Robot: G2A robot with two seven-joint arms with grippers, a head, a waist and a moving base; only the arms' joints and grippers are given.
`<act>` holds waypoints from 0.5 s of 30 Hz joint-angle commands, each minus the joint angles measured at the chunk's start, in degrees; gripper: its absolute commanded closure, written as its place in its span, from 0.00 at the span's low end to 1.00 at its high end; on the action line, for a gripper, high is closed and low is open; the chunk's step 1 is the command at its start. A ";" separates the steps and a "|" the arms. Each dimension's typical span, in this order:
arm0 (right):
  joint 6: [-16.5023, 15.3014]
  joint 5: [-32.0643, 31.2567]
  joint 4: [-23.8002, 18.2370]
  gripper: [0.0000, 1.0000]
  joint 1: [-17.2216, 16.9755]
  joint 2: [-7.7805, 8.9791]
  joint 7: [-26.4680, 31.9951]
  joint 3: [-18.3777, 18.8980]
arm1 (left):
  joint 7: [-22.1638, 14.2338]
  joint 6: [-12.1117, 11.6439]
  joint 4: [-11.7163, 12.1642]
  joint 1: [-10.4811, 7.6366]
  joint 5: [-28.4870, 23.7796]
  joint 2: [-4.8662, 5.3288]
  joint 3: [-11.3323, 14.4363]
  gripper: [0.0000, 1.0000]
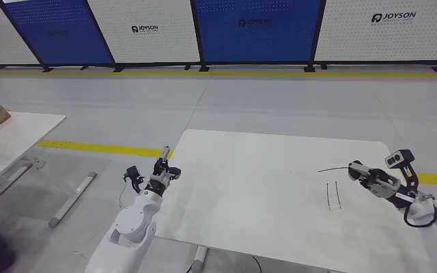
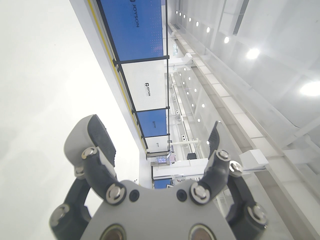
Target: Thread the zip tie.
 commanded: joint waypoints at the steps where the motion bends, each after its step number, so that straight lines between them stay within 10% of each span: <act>1: 0.18 -0.94 -2.58 1.00 -1.11 -0.45 -5.39 -0.76 | 0.00 0.00 0.00 0.00 0.00 0.00 0.00 0.00; 8: -1.09 -7.93 -11.15 1.00 -3.42 -2.75 -20.20 -5.87 | 0.00 0.00 0.00 0.00 0.00 0.00 0.00 0.00; 15: 1.74 -9.86 -10.95 1.00 -1.99 -4.34 -23.16 -9.89 | 0.00 0.00 0.00 0.00 0.00 0.00 0.00 0.00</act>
